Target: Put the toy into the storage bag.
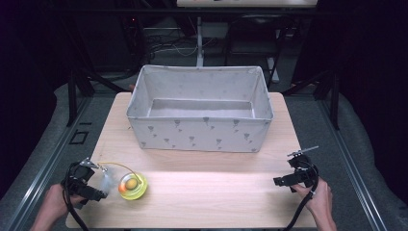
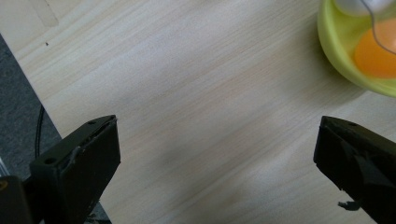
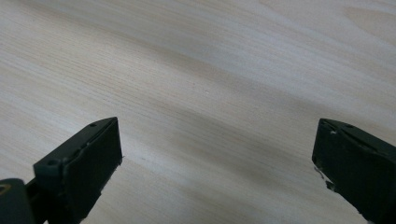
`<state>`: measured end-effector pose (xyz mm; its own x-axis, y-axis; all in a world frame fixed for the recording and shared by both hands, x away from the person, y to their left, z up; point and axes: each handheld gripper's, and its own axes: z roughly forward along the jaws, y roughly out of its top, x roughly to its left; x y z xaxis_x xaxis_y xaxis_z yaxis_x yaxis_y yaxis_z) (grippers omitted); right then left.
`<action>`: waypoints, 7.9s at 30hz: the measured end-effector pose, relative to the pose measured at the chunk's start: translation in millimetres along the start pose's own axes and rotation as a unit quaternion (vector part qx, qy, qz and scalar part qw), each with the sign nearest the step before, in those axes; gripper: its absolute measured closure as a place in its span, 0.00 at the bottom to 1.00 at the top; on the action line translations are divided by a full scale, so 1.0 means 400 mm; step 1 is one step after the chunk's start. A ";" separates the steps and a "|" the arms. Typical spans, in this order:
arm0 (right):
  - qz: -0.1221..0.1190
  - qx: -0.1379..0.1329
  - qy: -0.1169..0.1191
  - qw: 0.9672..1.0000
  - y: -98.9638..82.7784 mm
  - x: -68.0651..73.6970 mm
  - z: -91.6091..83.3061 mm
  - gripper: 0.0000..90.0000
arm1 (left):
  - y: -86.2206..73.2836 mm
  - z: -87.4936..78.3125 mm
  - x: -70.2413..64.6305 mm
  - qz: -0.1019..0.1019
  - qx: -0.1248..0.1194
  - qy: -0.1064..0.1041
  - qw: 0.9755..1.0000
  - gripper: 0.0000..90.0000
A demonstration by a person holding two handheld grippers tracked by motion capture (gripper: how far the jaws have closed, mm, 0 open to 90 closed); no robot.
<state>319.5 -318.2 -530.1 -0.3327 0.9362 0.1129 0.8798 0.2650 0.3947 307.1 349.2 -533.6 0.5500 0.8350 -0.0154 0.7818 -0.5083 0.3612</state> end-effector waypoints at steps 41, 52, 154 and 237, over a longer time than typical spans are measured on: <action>-0.004 0.005 0.021 1.000 -0.002 0.023 0.007 0.01 | 0.084 -0.249 -0.098 0.114 -0.081 -0.069 0.988 0.00; -0.008 0.006 0.018 1.000 -0.003 0.027 0.004 0.01 | 0.158 -0.293 -0.145 0.152 -0.084 -0.072 0.982 0.00; -0.022 0.041 0.014 0.999 -0.011 0.036 0.016 0.02 | 0.338 -0.318 -0.252 0.243 0.023 -0.023 0.970 0.98; -0.030 0.045 0.012 0.998 -0.006 0.041 0.013 0.02 | 0.556 -0.542 -0.233 0.277 0.053 0.015 0.959 0.98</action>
<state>313.7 -302.2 -534.0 -0.3936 0.9122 0.1138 0.8841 0.3417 0.3189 366.0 203.8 -249.9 0.8825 0.4352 0.1785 0.3979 -0.8931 0.2100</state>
